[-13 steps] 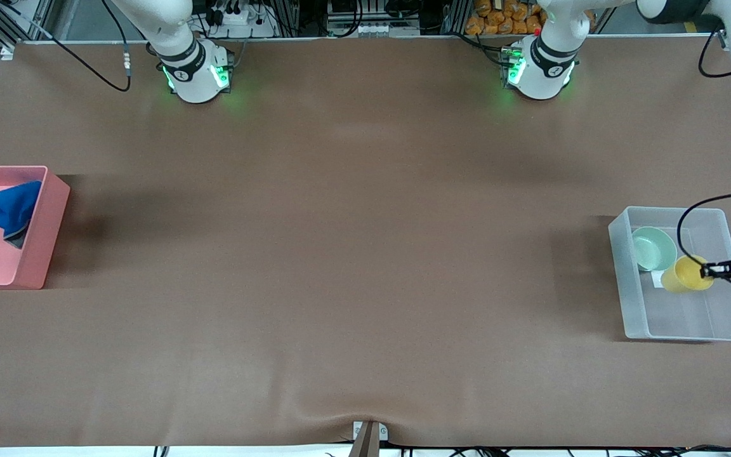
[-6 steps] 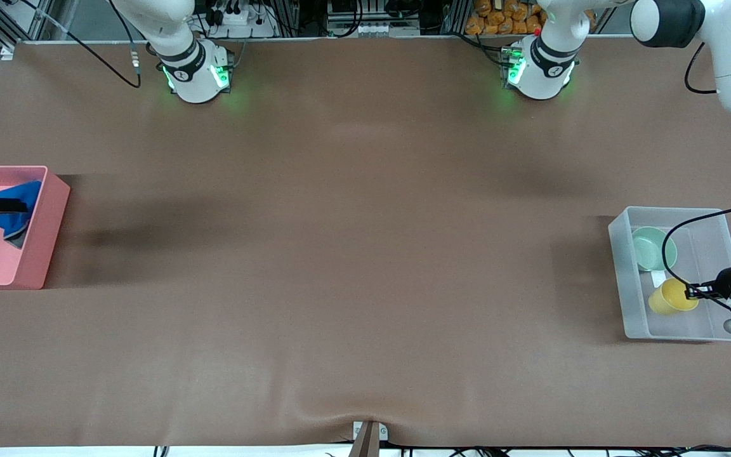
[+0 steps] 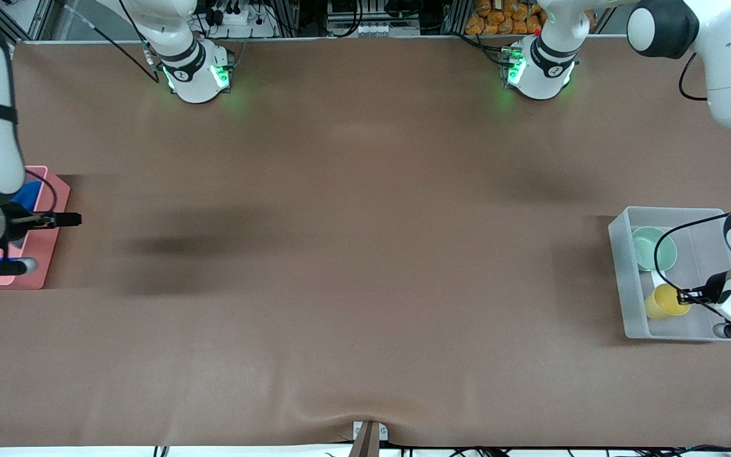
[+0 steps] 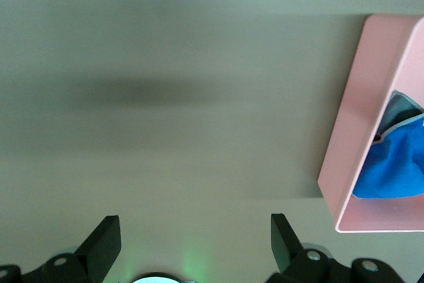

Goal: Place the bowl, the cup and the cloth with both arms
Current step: 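Release the cup with the left gripper while the right gripper releases the cloth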

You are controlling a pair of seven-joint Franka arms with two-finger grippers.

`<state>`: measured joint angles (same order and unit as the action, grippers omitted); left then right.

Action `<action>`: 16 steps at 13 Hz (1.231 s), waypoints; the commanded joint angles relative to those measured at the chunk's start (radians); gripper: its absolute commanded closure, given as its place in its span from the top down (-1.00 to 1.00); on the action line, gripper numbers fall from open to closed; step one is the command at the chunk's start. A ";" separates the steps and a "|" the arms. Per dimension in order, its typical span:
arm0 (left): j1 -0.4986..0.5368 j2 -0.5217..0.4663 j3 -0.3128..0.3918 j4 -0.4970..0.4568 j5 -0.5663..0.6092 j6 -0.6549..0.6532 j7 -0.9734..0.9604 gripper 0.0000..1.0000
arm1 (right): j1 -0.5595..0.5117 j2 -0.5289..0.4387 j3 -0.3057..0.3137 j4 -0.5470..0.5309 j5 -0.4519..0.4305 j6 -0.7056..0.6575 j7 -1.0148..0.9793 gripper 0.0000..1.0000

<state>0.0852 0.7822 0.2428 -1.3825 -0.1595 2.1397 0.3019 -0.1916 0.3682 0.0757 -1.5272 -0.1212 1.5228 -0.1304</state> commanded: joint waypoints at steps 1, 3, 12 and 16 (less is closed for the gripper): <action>-0.001 0.029 0.006 0.025 -0.026 0.019 0.016 -1.00 | 0.014 -0.081 -0.010 -0.028 0.035 -0.007 0.018 1.00; -0.005 0.034 0.007 0.026 -0.025 0.022 0.028 -0.40 | 0.001 -0.135 -0.017 -0.028 0.119 -0.021 0.018 1.00; -0.007 -0.066 0.024 0.023 -0.008 -0.091 0.071 1.00 | 0.052 -0.340 -0.045 -0.070 0.161 -0.081 0.075 1.00; -0.015 -0.165 0.018 0.010 0.067 -0.239 0.063 1.00 | 0.087 -0.409 -0.080 -0.071 0.158 -0.101 0.127 1.00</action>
<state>0.0802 0.6822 0.2612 -1.3455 -0.1220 1.9733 0.3552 -0.1278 0.0171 0.0200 -1.5644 0.0191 1.4254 -0.0489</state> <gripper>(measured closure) 0.000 0.000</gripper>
